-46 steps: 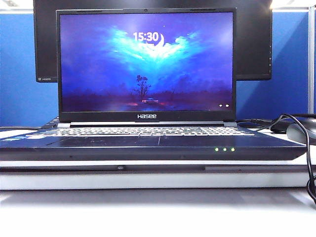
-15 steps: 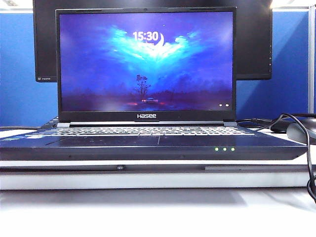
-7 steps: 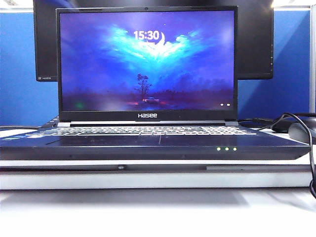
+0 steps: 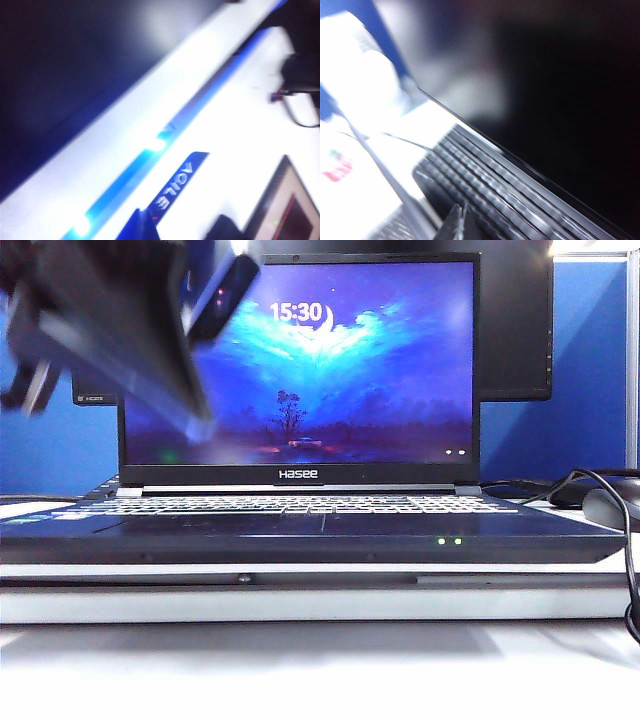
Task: Close the lid of the black laptop.
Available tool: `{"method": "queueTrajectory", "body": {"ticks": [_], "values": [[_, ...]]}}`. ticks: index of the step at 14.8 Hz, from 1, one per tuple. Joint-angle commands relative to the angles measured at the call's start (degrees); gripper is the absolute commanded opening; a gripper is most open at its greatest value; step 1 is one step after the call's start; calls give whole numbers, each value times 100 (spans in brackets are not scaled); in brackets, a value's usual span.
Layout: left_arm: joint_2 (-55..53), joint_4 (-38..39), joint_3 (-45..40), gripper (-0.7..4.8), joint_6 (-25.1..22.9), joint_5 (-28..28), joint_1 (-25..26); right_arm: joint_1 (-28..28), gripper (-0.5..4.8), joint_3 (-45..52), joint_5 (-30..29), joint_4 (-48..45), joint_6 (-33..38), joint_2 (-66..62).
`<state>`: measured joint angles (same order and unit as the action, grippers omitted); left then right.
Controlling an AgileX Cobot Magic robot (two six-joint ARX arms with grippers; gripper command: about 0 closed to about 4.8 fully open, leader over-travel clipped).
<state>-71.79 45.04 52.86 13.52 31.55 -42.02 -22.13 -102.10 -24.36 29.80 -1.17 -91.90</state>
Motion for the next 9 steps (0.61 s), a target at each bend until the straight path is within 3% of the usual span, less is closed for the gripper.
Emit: {"method": "queueTrajectory", "body": {"ticks": [1, 2, 5, 9], "values": [[-11, 146, 15, -5, -157, -98, -37, 39, -5, -28, 772, 481, -494, 46], [-11, 149, 15, -5, -168, -188, -37, 39, -5, -28, 1073, 579, -603, 48], [-90, 190, 15, -5, -262, -734, -37, 39, -5, -28, 1141, 807, -636, 48], [-483, 273, 15, -5, -393, -710, -37, 39, -5, -28, 1425, 920, -634, 48]]}}
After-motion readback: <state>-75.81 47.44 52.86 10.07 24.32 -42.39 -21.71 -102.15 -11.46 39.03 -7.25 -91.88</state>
